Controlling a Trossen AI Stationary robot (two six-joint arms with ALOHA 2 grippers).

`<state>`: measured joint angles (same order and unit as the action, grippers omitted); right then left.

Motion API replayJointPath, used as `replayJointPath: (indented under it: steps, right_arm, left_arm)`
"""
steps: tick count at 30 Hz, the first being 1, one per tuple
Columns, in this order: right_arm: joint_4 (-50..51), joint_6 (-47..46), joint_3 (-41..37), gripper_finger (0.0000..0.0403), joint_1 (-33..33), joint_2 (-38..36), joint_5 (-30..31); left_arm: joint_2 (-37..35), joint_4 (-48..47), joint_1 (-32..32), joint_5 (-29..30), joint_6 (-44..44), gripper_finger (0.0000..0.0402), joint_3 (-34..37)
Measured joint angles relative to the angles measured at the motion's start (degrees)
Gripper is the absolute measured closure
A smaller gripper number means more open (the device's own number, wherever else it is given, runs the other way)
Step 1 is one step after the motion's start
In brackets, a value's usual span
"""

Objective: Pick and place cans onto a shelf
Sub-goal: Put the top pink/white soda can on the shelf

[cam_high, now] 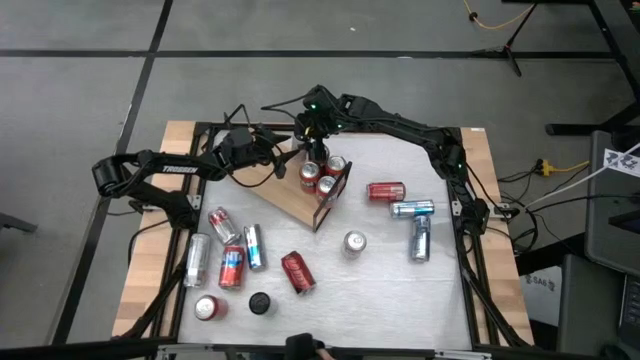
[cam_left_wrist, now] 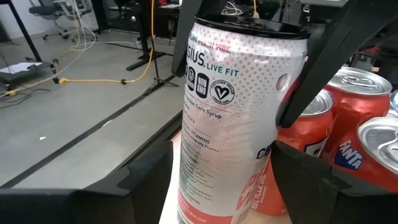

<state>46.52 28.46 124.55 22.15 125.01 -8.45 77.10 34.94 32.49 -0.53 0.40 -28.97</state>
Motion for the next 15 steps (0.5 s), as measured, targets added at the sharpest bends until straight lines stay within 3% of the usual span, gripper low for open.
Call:
replayJointPath:
  steps: [15]
  right_arm:
    - [0.05, -1.20, -0.02, 0.0137, -0.15, 0.04, -0.22]
  left_arm:
    - [-8.59, -16.26, 0.04, 7.63, 0.17, 0.0148, -0.02]
